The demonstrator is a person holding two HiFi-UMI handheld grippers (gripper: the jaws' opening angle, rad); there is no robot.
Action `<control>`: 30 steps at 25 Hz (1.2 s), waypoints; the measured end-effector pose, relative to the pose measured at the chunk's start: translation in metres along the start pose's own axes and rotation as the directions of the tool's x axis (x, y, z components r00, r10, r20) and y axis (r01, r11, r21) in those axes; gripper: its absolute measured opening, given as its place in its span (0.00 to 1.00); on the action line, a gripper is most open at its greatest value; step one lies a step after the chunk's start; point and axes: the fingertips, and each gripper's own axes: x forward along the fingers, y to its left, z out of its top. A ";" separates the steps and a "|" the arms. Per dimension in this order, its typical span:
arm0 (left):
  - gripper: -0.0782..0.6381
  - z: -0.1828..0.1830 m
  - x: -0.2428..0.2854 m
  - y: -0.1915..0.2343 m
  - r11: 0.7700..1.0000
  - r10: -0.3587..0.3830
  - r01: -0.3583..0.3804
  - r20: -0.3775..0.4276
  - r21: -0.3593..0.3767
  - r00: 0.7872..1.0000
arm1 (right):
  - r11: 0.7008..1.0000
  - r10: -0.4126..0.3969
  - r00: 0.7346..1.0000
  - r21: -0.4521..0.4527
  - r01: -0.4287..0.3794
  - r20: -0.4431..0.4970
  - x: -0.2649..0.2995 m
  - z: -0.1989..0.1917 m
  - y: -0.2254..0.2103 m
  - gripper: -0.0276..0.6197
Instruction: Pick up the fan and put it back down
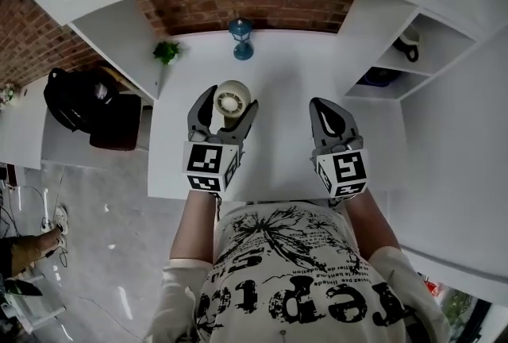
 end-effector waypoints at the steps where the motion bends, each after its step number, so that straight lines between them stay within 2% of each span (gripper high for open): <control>1: 0.63 0.010 -0.005 0.001 1.000 0.003 -0.003 0.024 0.015 1.000 | 1.000 0.003 1.000 -0.003 -0.003 0.012 -0.001 0.005 0.003 0.07; 11: 0.63 0.078 -0.065 0.010 0.991 0.015 -0.043 0.221 0.124 0.975 | 0.999 0.022 0.991 -0.045 -0.016 0.130 -0.009 0.051 0.025 0.07; 15: 0.63 0.101 -0.081 0.015 0.992 0.026 -0.063 0.318 0.105 0.948 | 0.999 0.025 0.985 -0.042 -0.019 0.170 -0.007 0.067 0.031 0.07; 18: 0.63 0.095 -0.087 0.021 0.989 0.024 -0.066 0.294 0.133 0.955 | 0.999 0.025 0.983 -0.039 -0.018 0.181 -0.003 0.071 0.036 0.07; 24: 0.63 0.097 -0.084 0.035 0.994 0.025 -0.058 0.327 0.091 0.945 | 0.999 0.021 0.984 -0.032 -0.016 0.176 0.007 0.070 0.042 0.07; 30: 0.63 0.065 -0.062 0.042 0.994 0.010 -0.034 0.220 0.105 0.976 | 1.000 -0.002 0.989 -0.002 0.003 0.146 0.011 0.055 0.038 0.07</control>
